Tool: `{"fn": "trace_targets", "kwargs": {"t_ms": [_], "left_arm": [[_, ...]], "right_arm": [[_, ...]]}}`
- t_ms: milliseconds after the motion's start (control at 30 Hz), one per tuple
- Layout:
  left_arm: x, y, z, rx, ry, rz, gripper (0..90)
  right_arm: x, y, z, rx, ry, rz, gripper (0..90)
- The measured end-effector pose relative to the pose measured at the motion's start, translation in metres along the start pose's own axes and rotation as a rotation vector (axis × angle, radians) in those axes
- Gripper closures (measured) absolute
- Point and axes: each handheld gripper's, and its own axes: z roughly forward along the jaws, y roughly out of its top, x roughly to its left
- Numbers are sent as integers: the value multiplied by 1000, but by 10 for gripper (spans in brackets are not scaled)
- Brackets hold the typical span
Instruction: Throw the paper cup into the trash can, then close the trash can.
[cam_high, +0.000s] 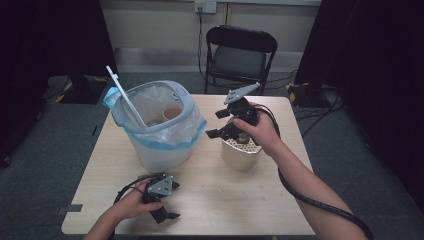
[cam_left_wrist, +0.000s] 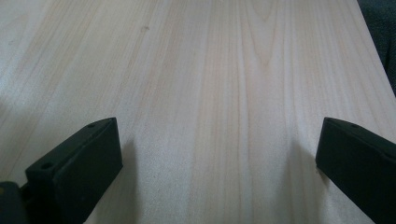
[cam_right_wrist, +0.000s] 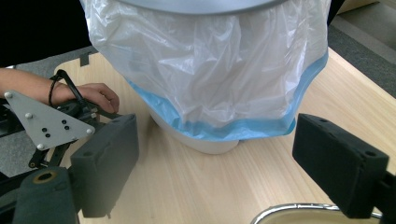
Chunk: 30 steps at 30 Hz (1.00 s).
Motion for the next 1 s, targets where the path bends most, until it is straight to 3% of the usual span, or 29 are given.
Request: {"fn": "trace_targets", "kwargs": {"t_ms": [300,600,700,733,1000], "left_arm": [[0,-1,1,-12,2,6,0],[0,-1,0,-6,2,5,0],[2,-1,0,8,8,22,0],[1,-1,1,3,-4,7,0],[1,-1,1,1,-4,9,0]], "right_arm": [[4,-12,4,10,6,-2,143],[11,-37,12,34,21,3,143],[13,-44,15,40,27,4,143],[13,-46,16,44,27,3,143],[22,-58,19,47,36,-7,143]]}}
